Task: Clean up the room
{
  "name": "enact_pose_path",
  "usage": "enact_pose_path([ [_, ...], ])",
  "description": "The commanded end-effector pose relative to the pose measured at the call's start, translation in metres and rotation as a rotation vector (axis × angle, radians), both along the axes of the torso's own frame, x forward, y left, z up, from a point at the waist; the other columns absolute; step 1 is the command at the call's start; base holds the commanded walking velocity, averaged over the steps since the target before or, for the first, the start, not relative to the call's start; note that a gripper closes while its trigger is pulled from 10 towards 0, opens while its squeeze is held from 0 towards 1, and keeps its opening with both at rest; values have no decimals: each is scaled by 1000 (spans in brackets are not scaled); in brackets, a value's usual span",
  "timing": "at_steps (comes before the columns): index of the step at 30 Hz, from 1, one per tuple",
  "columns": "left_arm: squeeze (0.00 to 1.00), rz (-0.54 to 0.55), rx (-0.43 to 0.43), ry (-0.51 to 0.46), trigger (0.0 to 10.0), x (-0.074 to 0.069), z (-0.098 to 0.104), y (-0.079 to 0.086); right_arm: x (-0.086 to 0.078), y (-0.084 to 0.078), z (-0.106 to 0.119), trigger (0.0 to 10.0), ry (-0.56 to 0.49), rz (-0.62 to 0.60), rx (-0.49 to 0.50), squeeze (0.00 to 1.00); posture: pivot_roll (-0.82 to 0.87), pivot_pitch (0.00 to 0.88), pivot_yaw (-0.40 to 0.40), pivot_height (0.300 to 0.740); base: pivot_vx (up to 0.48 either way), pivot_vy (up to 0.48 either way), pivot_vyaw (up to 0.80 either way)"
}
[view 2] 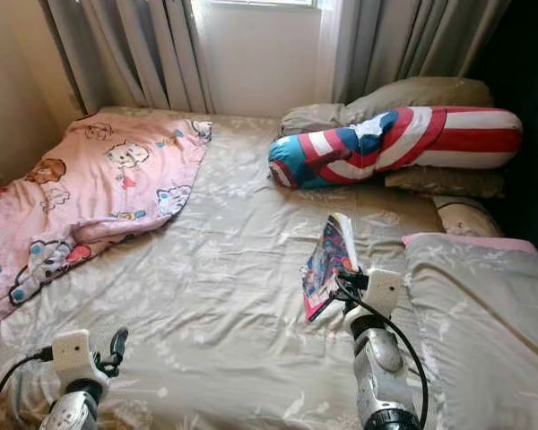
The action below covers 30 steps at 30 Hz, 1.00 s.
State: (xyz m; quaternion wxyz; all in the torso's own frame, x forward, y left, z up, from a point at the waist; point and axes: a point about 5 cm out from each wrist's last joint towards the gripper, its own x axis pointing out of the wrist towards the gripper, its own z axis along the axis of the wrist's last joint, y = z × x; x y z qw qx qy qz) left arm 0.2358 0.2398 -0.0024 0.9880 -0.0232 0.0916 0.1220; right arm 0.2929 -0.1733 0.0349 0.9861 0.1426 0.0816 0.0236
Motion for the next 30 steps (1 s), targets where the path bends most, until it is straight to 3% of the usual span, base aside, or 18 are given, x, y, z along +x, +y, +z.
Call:
enact_pose_path([
  [1, 0, -5, 4, -31, 10000, 2, 4, -1, 5, 3, 11, 10000, -54, 30, 7, 0, 3, 0, -11, 731, 0, 0, 0],
  [7, 0, -19, 12, -67, 10000, 6, 12, -2, 1, 10, 9, 10000, -48, 71, 21, 0, 7, 0, -4, 731, 0, 0, 0],
  [13, 0, -36, 27, -92, 10000, 10, 20, 1, 3, 0, 3, 10000, 1, -33, -12, 0, 24, 0, 13, 706, 0, 0, 0],
  [21, 0, -53, 45, -84, 10000, 5, 22, 4, -1, -3, 1, 10000, -1, -76, 0, 0, 42, 0, 22, 672, 0, 0, 0],
  [30, 0, -72, 62, -78, 10000, 1, 24, 5, -4, -4, -2, 10000, 13, -96, -1, 0, 50, 0, 30, 672, 0, 0, 0],
])
